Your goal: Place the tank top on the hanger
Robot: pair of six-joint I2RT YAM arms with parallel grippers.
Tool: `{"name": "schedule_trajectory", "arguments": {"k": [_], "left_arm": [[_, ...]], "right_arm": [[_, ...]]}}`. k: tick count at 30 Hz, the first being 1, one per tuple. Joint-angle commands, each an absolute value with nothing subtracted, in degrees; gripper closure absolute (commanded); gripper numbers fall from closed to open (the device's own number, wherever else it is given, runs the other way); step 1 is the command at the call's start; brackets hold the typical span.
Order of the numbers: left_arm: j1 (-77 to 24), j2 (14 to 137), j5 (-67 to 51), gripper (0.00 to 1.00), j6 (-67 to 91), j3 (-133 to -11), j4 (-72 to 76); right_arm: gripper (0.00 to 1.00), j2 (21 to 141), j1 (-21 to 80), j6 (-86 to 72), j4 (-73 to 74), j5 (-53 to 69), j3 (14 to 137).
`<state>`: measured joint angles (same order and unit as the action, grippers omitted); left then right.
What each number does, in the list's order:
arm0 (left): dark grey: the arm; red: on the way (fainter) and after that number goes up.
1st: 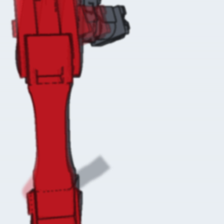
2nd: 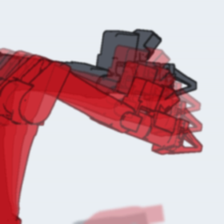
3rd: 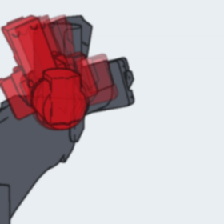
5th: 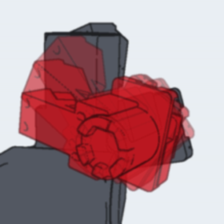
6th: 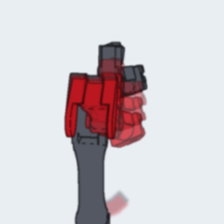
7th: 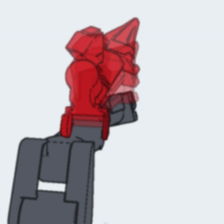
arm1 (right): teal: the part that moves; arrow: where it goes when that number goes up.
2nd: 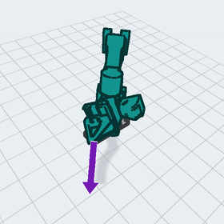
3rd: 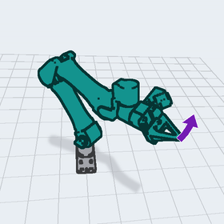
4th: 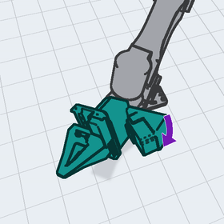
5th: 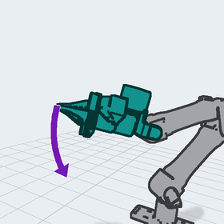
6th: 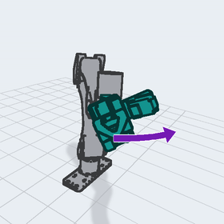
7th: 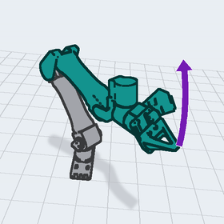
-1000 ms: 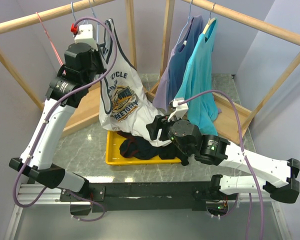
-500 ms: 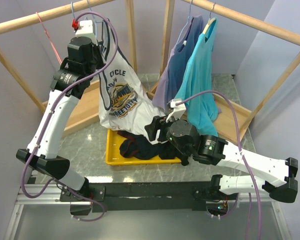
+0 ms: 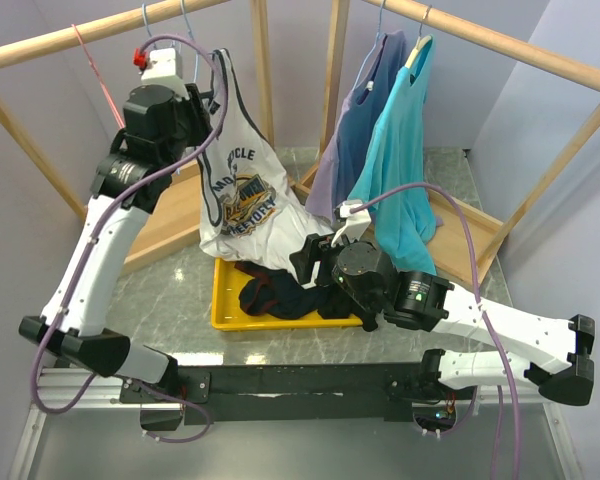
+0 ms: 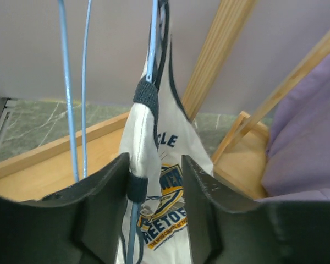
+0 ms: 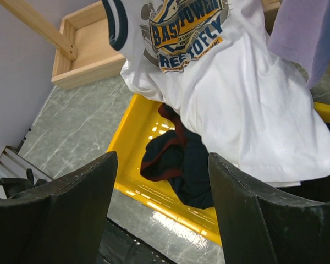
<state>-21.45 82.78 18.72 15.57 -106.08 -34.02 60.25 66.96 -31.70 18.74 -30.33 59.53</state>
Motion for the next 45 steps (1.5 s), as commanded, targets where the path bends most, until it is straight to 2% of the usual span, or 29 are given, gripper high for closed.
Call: {"name": "schedule_trajectory", "arguments": {"k": [1, 6, 7, 8, 15, 22, 30, 33, 40, 45], "left_arm": [[-21.4, 77.6, 15.3, 0.45, 16.7, -106.4, -31.0], [-21.4, 74.1, 12.0, 0.27, 17.1, -106.7, -32.1], [-21.4, 73.6, 11.4, 0.20, 17.2, -106.9, -32.3], [-21.4, 73.0, 9.9, 0.19, 17.2, -107.0, -32.4], [-22.1, 70.4, -2.0, 0.18, 19.5, -106.7, -35.5], [-34.1, 67.2, 4.9, 0.16, 21.0, -87.9, -32.4], [-40.8, 66.0, 10.2, 0.16, 28.7, -63.1, -21.5], [-41.1, 68.5, 12.1, 0.12, 30.4, -59.0, -17.9], [-41.6, 76.9, 11.3, 0.14, 32.7, -56.0, -11.6], [-41.6, 81.6, 14.5, 0.21, 36.1, -54.8, -9.4]], "right_arm": [[0.25, 59.5, 66.7, -32.2, 17.0, -30.2, 59.3], [0.25, 59.3, 66.7, -32.2, 17.1, -30.2, 59.3], [0.25, 59.3, 66.7, -32.2, 17.1, -30.4, 59.2], [0.25, 59.2, 66.7, -32.2, 17.4, -30.5, 59.2], [0.25, 58.0, 66.7, -32.5, 18.9, -32.6, 58.2], [0.24, 53.4, 66.7, -35.1, 21.6, -35.5, 54.0], [0.24, 49.5, 66.6, -37.3, 24.4, -36.7, 50.5], [0.24, 49.7, 66.7, -37.9, 25.2, -36.2, 50.4], [0.24, 51.1, 66.8, -38.4, 25.4, -35.5, 50.1], [0.24, 52.0, 66.7, -38.2, 25.7, -35.2, 50.7]]}}
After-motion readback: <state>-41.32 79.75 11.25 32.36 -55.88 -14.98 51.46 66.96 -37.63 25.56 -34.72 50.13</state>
